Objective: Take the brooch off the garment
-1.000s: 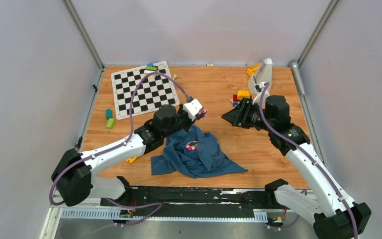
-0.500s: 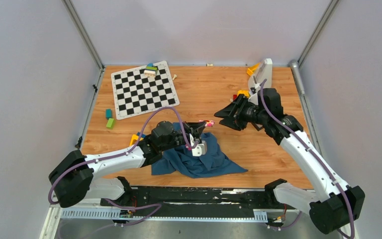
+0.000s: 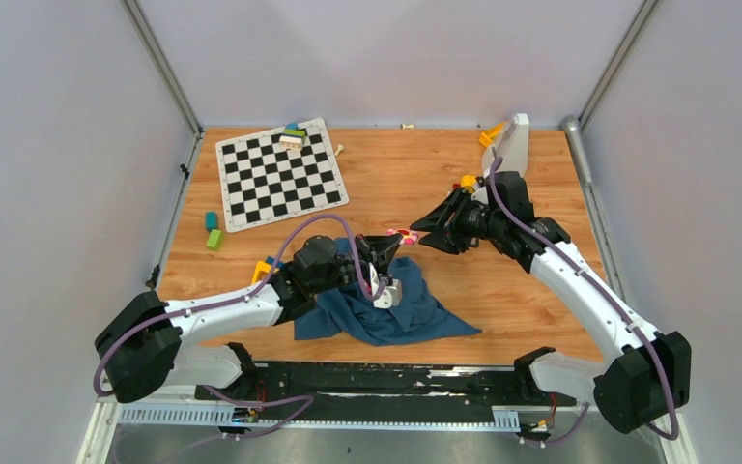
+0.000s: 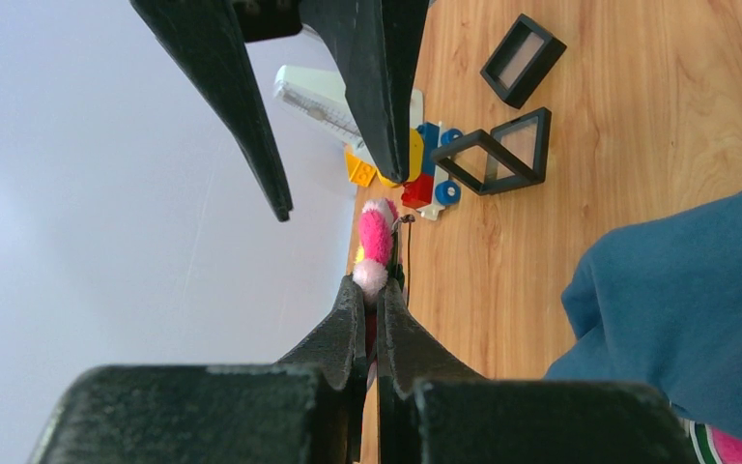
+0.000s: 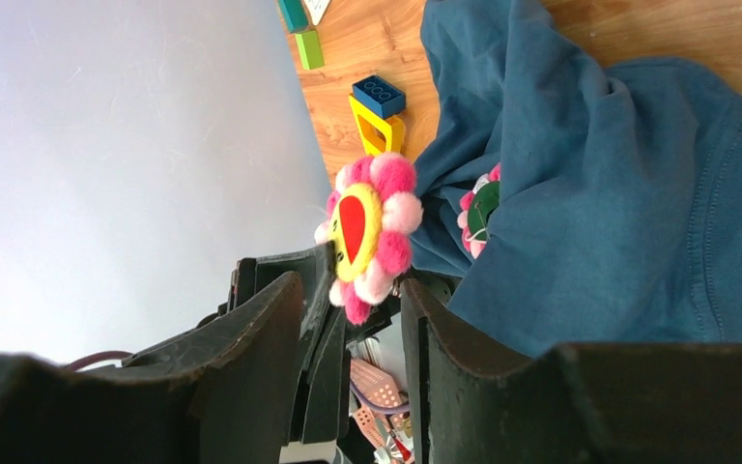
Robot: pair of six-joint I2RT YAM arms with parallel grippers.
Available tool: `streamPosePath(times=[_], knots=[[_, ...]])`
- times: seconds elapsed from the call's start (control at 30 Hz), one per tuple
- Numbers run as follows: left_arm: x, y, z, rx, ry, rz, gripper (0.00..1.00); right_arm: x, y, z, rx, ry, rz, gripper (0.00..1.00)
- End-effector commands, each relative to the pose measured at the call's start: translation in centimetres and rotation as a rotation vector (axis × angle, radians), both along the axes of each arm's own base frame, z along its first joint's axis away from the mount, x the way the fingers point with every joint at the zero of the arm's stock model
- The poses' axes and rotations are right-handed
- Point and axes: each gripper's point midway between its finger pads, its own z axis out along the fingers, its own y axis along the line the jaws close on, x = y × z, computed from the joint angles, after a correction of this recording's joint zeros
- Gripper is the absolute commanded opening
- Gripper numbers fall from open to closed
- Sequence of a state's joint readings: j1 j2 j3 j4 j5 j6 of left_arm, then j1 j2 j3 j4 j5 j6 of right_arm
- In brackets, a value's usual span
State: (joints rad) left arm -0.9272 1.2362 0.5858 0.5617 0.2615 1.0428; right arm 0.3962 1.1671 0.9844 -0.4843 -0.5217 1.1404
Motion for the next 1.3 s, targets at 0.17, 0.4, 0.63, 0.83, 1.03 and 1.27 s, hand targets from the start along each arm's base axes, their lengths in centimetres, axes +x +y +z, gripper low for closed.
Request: streamPosePath(times=[0.17,0.4,0.63,0.83,1.03,1.27], knots=[[-0.8,-0.4,2.0,-0.048,-0.059,-0.038,0.0,1.1,0.9,-0.5,0.042,-0.004,-0.007,0.41],[-1.1,-0.5,2.6,-0.07,-0.062,-0.05,0.0,1.3,1.3,-1.2,0.054,0.013,0.007,0.3],[-1.2,-0.5,2.1,-0.07,-0.047,-0.052,0.35,2.0,0.4,-1.2,0.019,-0.038,-0.047,0.0],[-1.7,-0.4,2.2,-0.107,0.009,-0.048,0.66,3.9,-2.2,0.1,-0.055,-0.182,-0.134,0.0],[-2.6,-0.1,3.0,-0.21,0.193,-0.037,0.99,6.2,-8.4,0.4,-0.208,-0.356,-0.295,0.0],[-3.5,1.2,3.2,-0.338,0.46,0.017,1.0,7.2,-16.4,-0.7,-0.223,-0.5,-0.416,0.0]])
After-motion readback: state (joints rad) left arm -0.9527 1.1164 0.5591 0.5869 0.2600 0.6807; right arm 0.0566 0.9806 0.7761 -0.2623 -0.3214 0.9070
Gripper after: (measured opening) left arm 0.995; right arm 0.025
